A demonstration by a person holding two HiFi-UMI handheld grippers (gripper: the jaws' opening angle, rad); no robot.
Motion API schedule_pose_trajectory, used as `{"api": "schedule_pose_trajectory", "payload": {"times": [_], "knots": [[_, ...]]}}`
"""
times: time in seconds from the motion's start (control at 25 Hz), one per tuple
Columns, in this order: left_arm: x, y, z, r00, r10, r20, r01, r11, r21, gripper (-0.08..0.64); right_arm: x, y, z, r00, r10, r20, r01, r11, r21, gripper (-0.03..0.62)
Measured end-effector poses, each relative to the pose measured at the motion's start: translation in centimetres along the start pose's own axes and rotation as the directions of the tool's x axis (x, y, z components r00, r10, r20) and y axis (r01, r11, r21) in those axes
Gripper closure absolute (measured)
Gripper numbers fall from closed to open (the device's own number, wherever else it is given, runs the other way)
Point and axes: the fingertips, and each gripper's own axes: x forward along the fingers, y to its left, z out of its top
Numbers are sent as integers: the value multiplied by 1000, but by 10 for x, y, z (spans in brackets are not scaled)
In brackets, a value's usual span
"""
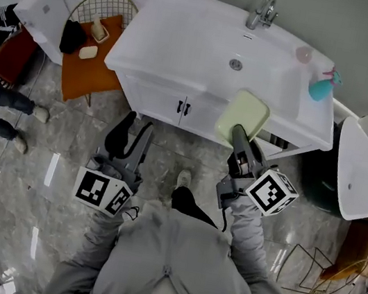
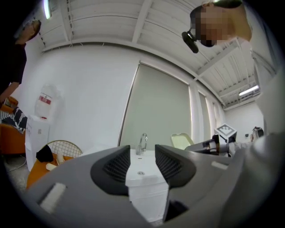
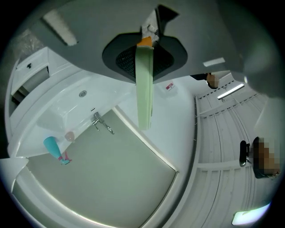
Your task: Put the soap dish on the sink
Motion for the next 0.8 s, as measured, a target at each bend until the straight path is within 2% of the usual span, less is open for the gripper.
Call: {"api": "schedule_pose_trajectory", "payload": {"times": [0.4,0.8], "knots": [[113,47,13,996,86,19,-87,996,24,376,131,-45,46,991,106,-86,-105,994,12,571],[174,97,11,993,120,1,-120,992,39,376,244,-80,46,979,125,-164,-111,990,87,571]]}}
